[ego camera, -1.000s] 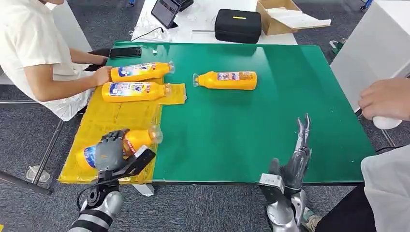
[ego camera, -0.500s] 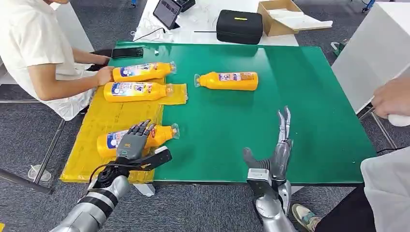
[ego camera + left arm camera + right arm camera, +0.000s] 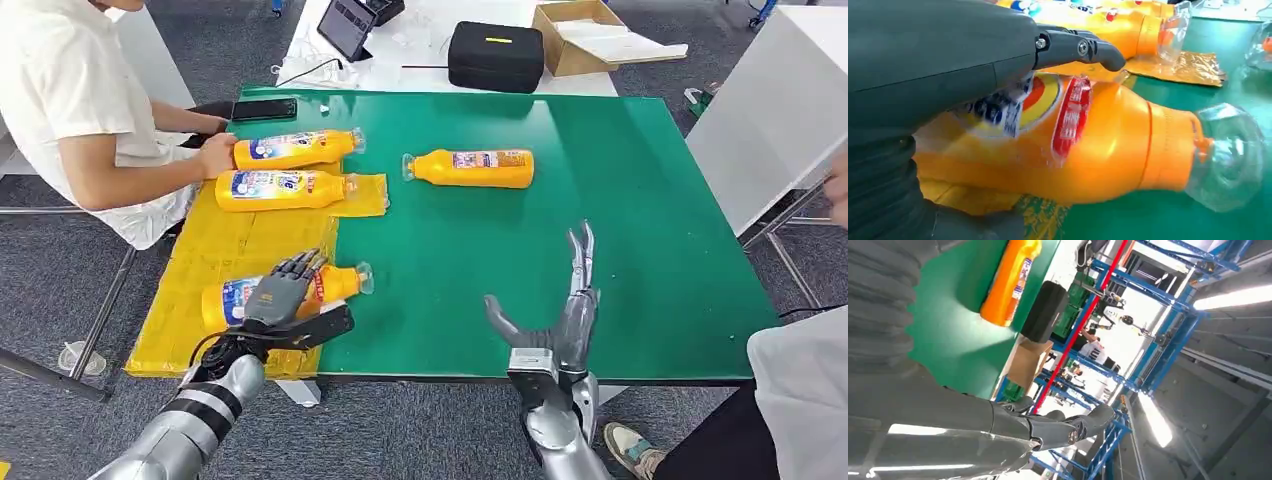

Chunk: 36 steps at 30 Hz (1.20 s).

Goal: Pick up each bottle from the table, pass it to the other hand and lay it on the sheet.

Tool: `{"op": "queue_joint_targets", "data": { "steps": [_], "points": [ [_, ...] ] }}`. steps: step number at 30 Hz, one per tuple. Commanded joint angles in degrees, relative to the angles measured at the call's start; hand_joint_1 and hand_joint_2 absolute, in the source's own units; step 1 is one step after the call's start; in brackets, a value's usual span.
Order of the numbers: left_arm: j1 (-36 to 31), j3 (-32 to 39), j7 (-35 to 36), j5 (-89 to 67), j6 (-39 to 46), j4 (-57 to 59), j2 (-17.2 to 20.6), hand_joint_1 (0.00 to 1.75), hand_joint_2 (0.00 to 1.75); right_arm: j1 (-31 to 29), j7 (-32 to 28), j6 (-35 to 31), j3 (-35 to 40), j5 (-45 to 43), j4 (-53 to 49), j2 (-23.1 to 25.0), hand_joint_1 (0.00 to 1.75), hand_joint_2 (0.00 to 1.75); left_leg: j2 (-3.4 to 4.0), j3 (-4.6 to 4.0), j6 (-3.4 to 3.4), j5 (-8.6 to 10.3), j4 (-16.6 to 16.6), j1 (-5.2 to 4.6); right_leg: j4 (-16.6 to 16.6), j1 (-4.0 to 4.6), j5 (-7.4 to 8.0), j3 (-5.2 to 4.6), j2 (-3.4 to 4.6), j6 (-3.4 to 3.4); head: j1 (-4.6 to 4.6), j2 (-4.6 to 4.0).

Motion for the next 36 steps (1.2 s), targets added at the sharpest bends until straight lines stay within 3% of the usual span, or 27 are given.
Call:
{"op": "queue_joint_targets", "data": {
  "steps": [1, 10, 15, 20, 21, 23, 27, 30, 36],
  "points": [
    [2.83, -4.23, -0.63, 1.74, 0.63, -2.89, 1.68, 0.00, 1.75, -1.73, -0.02, -0.13, 0.59, 0.13, 3.21, -1.17, 0.00, 1.75, 0.17, 0.12, 0.04, -0.03, -0.05, -0.02, -0.05, 0.00, 0.01, 0.07, 0.11, -0.05, 0.00, 0.00],
    [5.49, -5.91, -2.16, 4.82, 1.73, -10.27, 2.37, 0.00, 1.75, -0.79, -0.02, -0.13, -0.27, 1.18, 2.17, -1.01, 0.00, 1.75, 0.12, 0.01, 0.03, -0.03, -0.02, -0.01, -0.02, 0.01, -0.01, -0.05, 0.04, -0.05, 0.00, 0.00],
    [11.05, -8.59, -5.16, 10.94, 3.24, -23.53, 4.36, 0.00, 1.75, 0.21, -0.02, -0.13, -1.15, 2.02, 1.24, -0.94, 0.00, 1.75, 0.19, 0.04, 0.05, -0.09, -0.02, -0.01, -0.02, 0.02, -0.06, -0.06, 0.06, -0.09, 0.02, 0.00],
    [16.14, -8.09, -8.20, 17.45, 7.58, -31.16, 2.95, 0.00, 1.75, 1.04, -0.02, -0.13, -1.68, 3.09, 0.57, -0.39, 0.00, 1.75, 0.18, -0.09, 0.05, -0.09, -0.03, -0.04, -0.02, -0.01, -0.06, -0.17, 0.06, -0.06, 0.00, 0.00],
    [16.42, -8.06, -8.11, 17.63, 8.04, -31.46, 2.69, 0.00, 1.75, 1.16, -0.02, -0.13, -1.71, 3.12, 0.46, -0.41, 0.00, 1.75, 0.28, 0.20, 0.11, -0.23, -0.03, -0.08, 0.00, -0.01, -0.19, 0.09, 0.09, -0.13, 0.00, 0.02],
    [17.48, -7.20, -9.36, 18.27, 13.43, -33.29, 1.73, 0.00, 1.75, 1.31, -0.02, -0.13, -1.78, 3.45, 0.47, -0.26, 0.00, 1.75, 0.19, -0.16, 0.04, -0.09, -0.01, -0.03, -0.01, 0.00, -0.04, -0.24, 0.08, -0.05, 0.00, 0.00],
    [17.92, -6.39, -9.87, 20.07, 15.98, -34.41, 0.68, 0.00, 1.75, 1.34, -0.02, -0.13, -1.70, 3.88, 0.84, -0.24, 0.00, 1.75, 0.16, -0.23, 0.04, -0.06, 0.01, -0.01, 0.00, 0.01, -0.05, -0.30, 0.00, -0.05, 0.00, 0.00],
    [19.93, -5.09, -10.17, 26.02, 14.33, -37.66, -0.29, 0.00, 1.75, -1.09, 2.25, 0.90, -1.59, 10.29, 11.72, -1.94, 0.00, 1.75, 0.22, -0.08, 0.06, -0.11, -0.01, -0.01, -0.03, 0.03, -0.07, -0.17, 0.03, -0.08, 0.00, 0.00],
    [20.65, -5.37, -10.09, 26.00, 14.17, -38.78, -0.15, 0.00, 1.75, -1.66, 0.69, 1.01, -2.74, 9.78, 14.10, -2.02, 0.00, 1.75, 0.28, -0.03, 0.08, -0.09, -0.06, -0.04, -0.08, 0.01, -0.05, -0.12, 0.02, -0.08, 0.02, 0.00]
  ]
}}
